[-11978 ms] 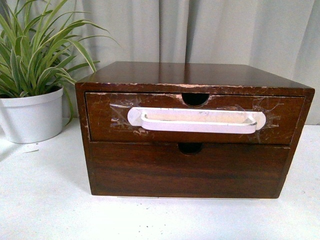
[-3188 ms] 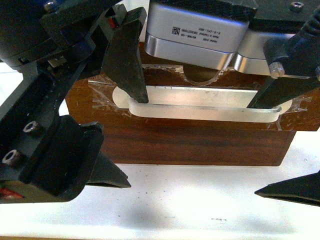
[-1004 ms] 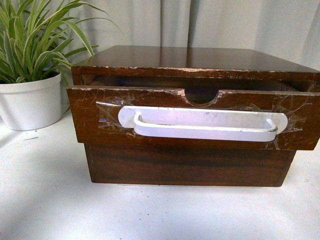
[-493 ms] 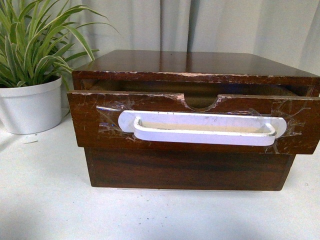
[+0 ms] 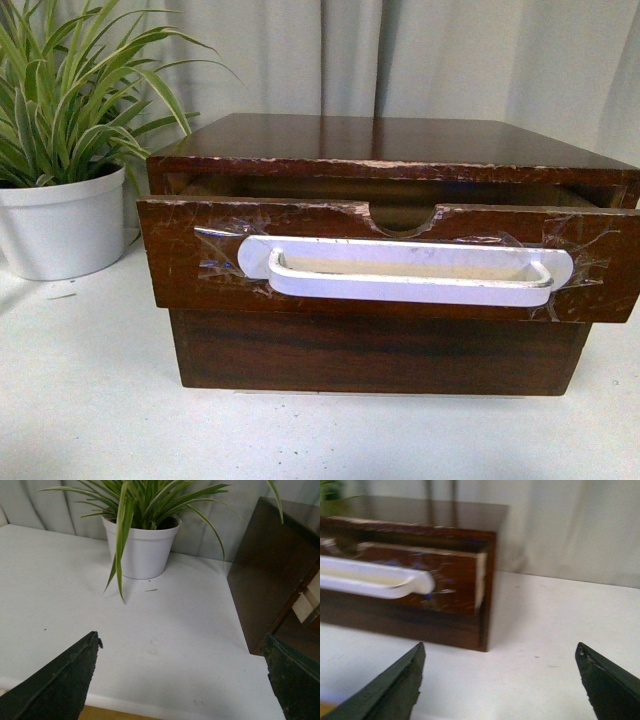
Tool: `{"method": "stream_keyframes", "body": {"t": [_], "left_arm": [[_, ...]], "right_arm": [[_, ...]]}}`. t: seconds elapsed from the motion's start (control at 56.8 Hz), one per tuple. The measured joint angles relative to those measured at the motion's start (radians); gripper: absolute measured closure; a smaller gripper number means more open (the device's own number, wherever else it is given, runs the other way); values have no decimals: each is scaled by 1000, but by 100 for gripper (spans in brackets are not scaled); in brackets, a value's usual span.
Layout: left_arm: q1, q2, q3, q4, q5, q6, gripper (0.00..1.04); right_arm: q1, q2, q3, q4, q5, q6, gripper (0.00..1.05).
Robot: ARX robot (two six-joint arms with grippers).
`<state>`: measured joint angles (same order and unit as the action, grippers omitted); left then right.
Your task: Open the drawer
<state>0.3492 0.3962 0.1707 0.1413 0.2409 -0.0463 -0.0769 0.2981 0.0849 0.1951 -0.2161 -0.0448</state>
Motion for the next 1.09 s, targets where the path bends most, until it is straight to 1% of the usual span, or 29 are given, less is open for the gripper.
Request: {"method": "stream_keyframes", "body": {"t": [0.018, 0.035, 0.088, 0.123, 0.141, 0.159, 0.335, 0.405, 0.44, 0.458, 0.476, 0.511, 0.528, 0.546, 0.581, 0.617, 0.652, 0.687, 0.757, 0.846, 1.092], "left_arm": [[3, -2, -9, 27, 34, 5, 11], [3, -5, -14, 42, 47, 9, 13], [-6, -22, -35, 79, 69, 19, 22], [-28, -42, -48, 80, 65, 24, 29], [-34, -47, -50, 80, 62, 24, 31], [-46, -58, -56, 79, 51, 26, 35], [-135, -122, -90, 50, -39, 33, 65], [-159, -141, -98, 40, -61, 35, 76], [-175, -153, -103, 34, -73, 35, 83], [-179, -155, -103, 32, -75, 36, 85], [-186, -161, -106, 29, -84, 37, 89], [-200, -172, -110, 24, -95, 37, 96], [-203, -175, -111, 22, -98, 38, 98], [-214, -181, -113, 18, -115, 38, 101], [-257, -193, -118, 6, -189, 39, 101], [-303, -204, -122, 0, -228, 39, 101], [-327, -227, -122, -23, -232, 40, 101], [-342, -278, -123, -90, -230, 41, 101], [-347, -342, -133, -138, -238, 42, 101], [-347, -387, -157, -139, -241, 42, 101], [-349, -392, -160, -142, -241, 42, 101]], "right_arm": [[29, -11, -6, 0, 74, 7, 27], [43, -19, -10, 0, 124, 11, 31], [64, -34, -14, -1, 175, 18, 38], [69, -45, -17, -5, 201, 22, 45], [71, -50, -19, -7, 206, 24, 49], [71, -52, -21, -8, 209, 25, 51], [73, -89, -40, -31, 214, 29, 81], [74, -104, -45, -40, 215, 31, 93], [74, -111, -48, -43, 215, 32, 99], [74, -117, -52, -42, 215, 32, 101], [74, -127, -55, -46, 215, 32, 103], [74, -191, -65, -121, 215, 33, 103], [74, -221, -74, -153, 214, 33, 103], [74, -233, -78, -165, 214, 32, 104], [74, -276, -79, -193, 215, 34, 104], [74, -288, -77, -192, 215, 34, 104], [74, -293, -78, -193, 215, 34, 104], [74, -293, -78, -193, 214, 34, 104], [74, -293, -79, -195, 215, 34, 104], [74, -293, -79, -195, 212, 34, 104], [74, -293, -79, -195, 214, 34, 104]]}}
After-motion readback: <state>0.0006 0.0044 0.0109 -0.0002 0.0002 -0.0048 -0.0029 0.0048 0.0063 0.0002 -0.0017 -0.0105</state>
